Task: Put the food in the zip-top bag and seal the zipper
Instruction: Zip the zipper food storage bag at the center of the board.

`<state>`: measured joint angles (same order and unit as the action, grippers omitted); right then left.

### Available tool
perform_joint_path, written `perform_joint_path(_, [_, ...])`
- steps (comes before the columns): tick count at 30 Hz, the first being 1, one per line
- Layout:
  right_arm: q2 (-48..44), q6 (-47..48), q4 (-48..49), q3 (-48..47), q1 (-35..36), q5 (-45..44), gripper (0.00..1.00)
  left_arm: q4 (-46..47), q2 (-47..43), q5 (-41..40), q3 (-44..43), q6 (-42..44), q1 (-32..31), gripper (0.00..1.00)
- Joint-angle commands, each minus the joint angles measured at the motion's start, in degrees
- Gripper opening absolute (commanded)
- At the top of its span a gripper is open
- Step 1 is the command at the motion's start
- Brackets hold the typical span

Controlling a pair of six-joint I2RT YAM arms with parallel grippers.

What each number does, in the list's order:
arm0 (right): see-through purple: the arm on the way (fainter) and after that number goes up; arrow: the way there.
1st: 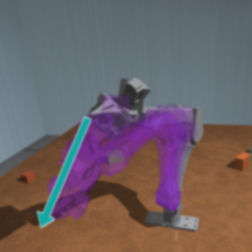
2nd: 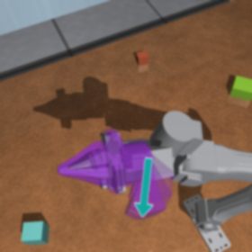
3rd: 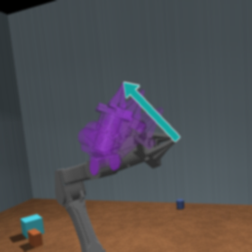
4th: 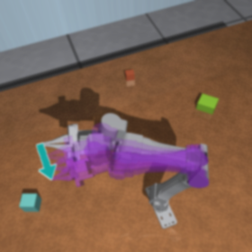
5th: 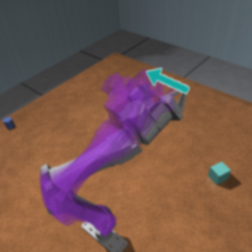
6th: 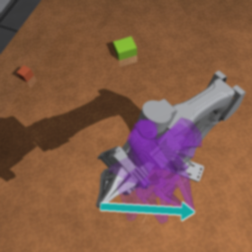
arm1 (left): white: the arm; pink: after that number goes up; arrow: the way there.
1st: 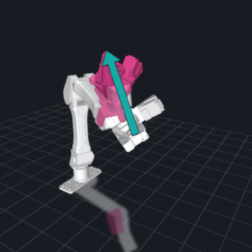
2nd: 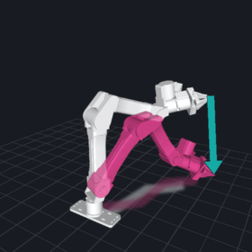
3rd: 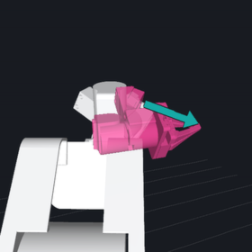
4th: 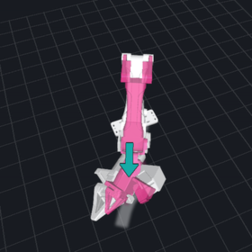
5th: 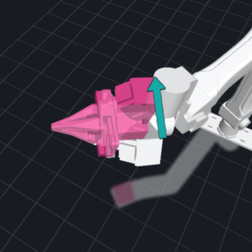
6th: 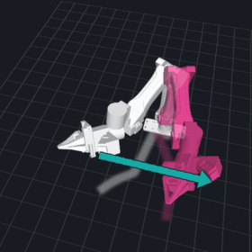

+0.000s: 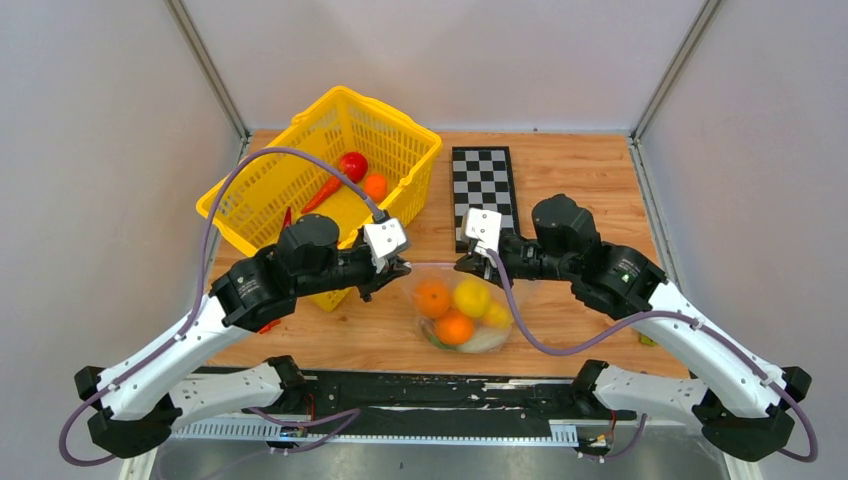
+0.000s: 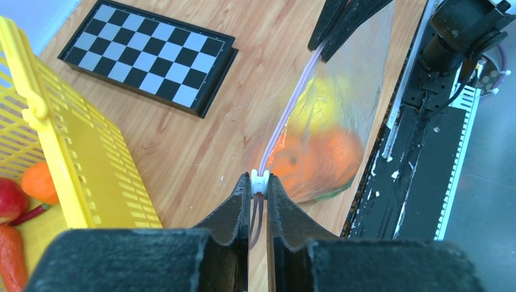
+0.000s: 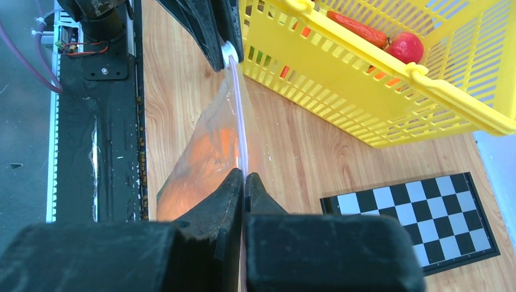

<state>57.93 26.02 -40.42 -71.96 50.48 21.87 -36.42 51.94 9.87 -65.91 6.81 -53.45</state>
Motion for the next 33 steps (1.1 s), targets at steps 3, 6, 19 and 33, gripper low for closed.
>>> perform_joint_path(3, [-2.6, -0.4, -1.5, 0.7, -0.4, -3.8, 0.0, -4.5, -2.8, -5.7, 0.5, 1.5, 1.7, 0.0])
perform_joint_path(6, [-2.7, -0.5, -1.4, 0.9, -0.4, -3.9, 0.0, -5.0, -2.9, -6.0, 0.5, 1.5, 1.9, 0.0])
perform_joint_path(19, [-2.9, -0.6, -0.8, 1.3, -0.5, -3.1, 0.0, -4.7, -2.0, -5.5, 0.5, 1.8, 2.3, 0.0])
perform_joint_path(33, [-2.7, -0.5, -1.1, 1.1, -0.5, -2.9, 0.0, -5.3, -2.1, -6.1, 0.0, 2.2, 2.5, 0.0])
